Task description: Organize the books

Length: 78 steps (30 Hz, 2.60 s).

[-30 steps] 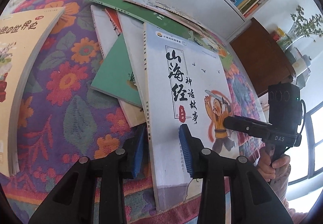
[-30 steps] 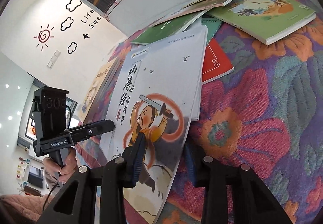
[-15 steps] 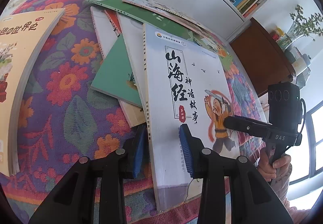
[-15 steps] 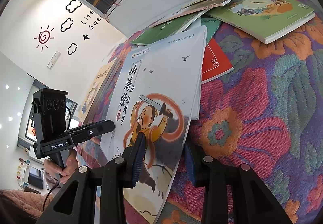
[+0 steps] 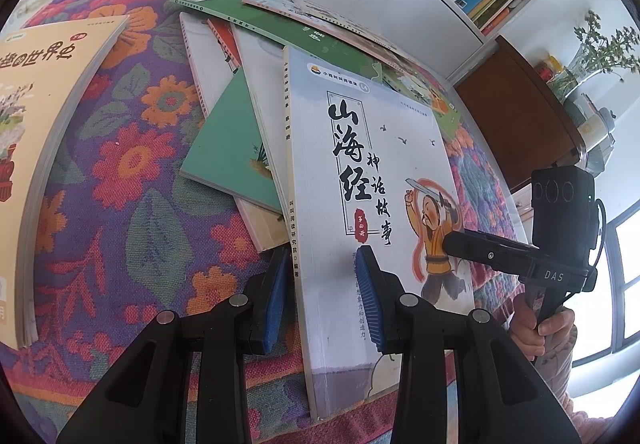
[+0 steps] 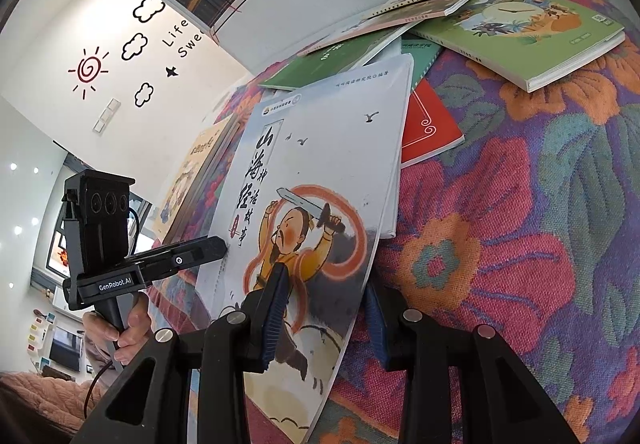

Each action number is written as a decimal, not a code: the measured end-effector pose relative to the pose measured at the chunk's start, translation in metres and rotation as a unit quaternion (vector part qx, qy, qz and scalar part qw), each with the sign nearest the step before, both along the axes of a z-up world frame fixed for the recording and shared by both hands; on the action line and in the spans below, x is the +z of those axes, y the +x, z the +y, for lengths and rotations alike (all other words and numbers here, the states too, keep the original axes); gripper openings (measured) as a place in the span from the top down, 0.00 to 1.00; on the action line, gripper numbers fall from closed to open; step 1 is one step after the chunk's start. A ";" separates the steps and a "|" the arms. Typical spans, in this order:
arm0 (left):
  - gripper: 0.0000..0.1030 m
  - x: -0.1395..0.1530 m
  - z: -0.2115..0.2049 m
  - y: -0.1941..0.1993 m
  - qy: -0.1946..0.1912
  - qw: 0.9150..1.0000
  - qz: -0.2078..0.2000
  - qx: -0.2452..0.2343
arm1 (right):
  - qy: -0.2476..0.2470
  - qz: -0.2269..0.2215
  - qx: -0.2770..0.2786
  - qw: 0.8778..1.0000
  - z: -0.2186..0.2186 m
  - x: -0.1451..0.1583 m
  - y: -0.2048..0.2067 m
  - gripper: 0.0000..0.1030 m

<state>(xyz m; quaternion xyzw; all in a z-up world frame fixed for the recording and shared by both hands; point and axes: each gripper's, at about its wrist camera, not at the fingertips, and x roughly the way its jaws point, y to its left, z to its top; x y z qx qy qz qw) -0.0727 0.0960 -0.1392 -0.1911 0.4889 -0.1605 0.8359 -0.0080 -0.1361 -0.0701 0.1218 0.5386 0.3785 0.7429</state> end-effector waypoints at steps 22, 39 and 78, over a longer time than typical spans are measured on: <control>0.66 0.000 0.001 -0.001 -0.006 1.000 0.000 0.001 | 0.001 -0.003 -0.001 1.000 0.000 0.001 0.000 0.67; 0.66 0.000 -0.001 -0.002 0.003 1.000 -0.006 0.003 | -0.005 -0.007 -0.010 1.000 0.001 0.002 0.001 0.67; 0.74 0.084 0.018 -0.052 0.034 0.994 -0.089 -0.043 | -0.065 -0.145 0.034 0.987 0.050 0.090 -0.069 0.71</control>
